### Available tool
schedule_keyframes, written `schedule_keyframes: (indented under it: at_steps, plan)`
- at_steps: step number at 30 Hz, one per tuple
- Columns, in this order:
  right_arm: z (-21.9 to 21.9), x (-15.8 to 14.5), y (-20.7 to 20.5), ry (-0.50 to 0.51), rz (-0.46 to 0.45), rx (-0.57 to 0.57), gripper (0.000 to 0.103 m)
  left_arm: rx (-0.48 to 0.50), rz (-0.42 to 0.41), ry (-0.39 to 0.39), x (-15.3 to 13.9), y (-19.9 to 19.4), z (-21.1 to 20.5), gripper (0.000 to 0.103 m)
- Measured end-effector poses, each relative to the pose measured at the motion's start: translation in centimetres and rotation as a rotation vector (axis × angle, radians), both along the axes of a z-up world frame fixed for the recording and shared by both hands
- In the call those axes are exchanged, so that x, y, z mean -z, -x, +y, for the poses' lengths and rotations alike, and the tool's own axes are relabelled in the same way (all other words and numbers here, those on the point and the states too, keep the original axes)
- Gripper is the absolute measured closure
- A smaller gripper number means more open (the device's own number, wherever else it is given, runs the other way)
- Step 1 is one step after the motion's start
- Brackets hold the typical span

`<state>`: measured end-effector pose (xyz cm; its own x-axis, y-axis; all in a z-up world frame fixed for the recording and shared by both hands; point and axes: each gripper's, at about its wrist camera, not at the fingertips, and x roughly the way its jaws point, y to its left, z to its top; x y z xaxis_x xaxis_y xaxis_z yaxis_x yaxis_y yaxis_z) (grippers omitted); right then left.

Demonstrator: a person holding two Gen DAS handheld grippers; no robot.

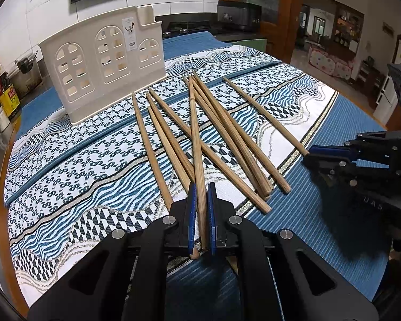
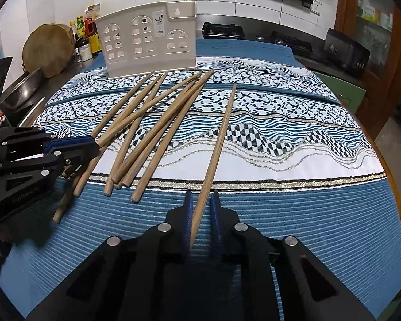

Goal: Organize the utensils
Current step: 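Lift the chopstick with the left tool while the right tool grasps another chopstick, then carry both chopsticks upright over the white caddy and drop them in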

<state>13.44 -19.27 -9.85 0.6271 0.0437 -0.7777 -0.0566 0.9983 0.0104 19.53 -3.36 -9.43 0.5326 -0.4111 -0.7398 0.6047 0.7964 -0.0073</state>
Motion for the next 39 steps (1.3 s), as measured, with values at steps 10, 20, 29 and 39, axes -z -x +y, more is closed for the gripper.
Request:
schedule_keyframes:
  at_steps: [10,20,29,39]
  plan:
    - [1.1,0.1,0.0,0.068,-0.011,-0.004,0.091,0.010,-0.004,-0.006,0.0,0.1,0.0,0.095]
    - [-1.6,-2.3,1.4,-0.013,-0.080,0.007,0.096,-0.011,-0.027,-0.006,-0.7,0.7,-0.1,0.096]
    - [-5.3,-8.8,2.9,-0.041,-0.246,-0.016,0.096,-0.085,-0.124,0.085,-5.0,2.6,1.2,0.097]
    - [-7.0,-13.4,0.6,-0.092,-0.277,-0.103,0.096,-0.140,-0.200,0.154,-9.3,2.9,1.2,0.097]
